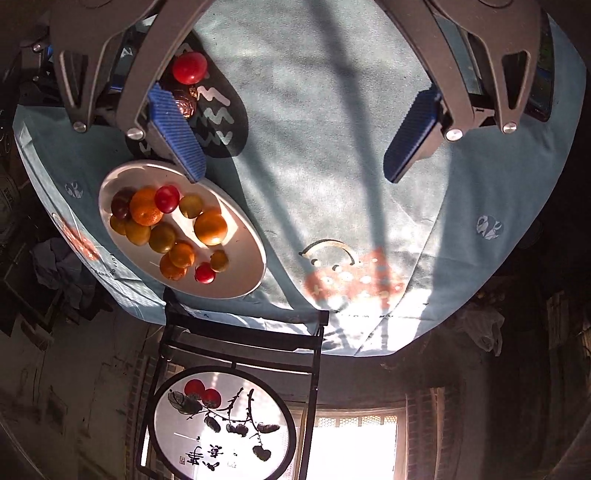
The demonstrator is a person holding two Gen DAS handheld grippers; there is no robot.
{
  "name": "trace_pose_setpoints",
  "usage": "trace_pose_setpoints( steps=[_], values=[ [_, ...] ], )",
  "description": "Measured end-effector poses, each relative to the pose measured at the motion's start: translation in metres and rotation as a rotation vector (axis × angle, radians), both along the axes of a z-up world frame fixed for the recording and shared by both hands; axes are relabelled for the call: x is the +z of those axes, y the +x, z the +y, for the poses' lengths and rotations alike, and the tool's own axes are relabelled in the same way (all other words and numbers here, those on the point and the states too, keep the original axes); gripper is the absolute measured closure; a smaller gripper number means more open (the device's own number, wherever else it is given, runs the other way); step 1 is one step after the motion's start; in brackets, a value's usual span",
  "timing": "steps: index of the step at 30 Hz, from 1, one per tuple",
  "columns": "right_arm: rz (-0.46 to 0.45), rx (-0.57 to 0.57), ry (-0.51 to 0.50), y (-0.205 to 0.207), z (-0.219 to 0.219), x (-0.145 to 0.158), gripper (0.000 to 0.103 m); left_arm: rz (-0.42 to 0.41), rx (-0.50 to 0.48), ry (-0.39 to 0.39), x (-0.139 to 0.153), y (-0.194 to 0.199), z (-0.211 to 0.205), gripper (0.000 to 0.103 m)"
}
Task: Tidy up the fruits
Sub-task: 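Grasp a dark passion fruit with right tool while left tool grasps another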
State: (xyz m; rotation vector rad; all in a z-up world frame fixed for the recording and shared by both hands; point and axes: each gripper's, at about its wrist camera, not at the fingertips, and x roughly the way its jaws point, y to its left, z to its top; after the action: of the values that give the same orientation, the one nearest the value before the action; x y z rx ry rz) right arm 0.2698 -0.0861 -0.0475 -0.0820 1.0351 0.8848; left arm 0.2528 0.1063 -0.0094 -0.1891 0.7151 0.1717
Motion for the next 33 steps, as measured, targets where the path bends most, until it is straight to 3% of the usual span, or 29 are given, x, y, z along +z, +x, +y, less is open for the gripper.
trace_pose_setpoints(
  steps=[15,17,21,24,29,33],
  values=[
    [-0.119,-0.01,-0.122,0.0,0.023,-0.016,0.053,0.001,-0.026,0.02,0.001,-0.003,-0.01,0.004],
    [-0.135,-0.015,-0.137,-0.001,0.023,-0.016,0.06,0.004,-0.021,0.02,-0.001,-0.002,-0.01,0.004],
    [-0.101,-0.036,-0.104,0.005,0.014,-0.013,0.061,0.021,-0.014,0.023,-0.005,0.0,-0.008,0.004],
    [-0.08,-0.075,-0.012,0.01,-0.002,0.001,0.061,0.033,-0.029,0.015,-0.008,0.0,-0.009,0.004],
    [-0.09,-0.221,0.124,0.024,-0.042,0.024,0.061,0.094,-0.196,-0.042,-0.02,-0.005,-0.032,0.004],
    [-0.056,-0.295,0.154,0.034,-0.06,0.024,0.061,0.125,-0.336,0.013,-0.032,-0.018,-0.063,0.011]
  ],
)
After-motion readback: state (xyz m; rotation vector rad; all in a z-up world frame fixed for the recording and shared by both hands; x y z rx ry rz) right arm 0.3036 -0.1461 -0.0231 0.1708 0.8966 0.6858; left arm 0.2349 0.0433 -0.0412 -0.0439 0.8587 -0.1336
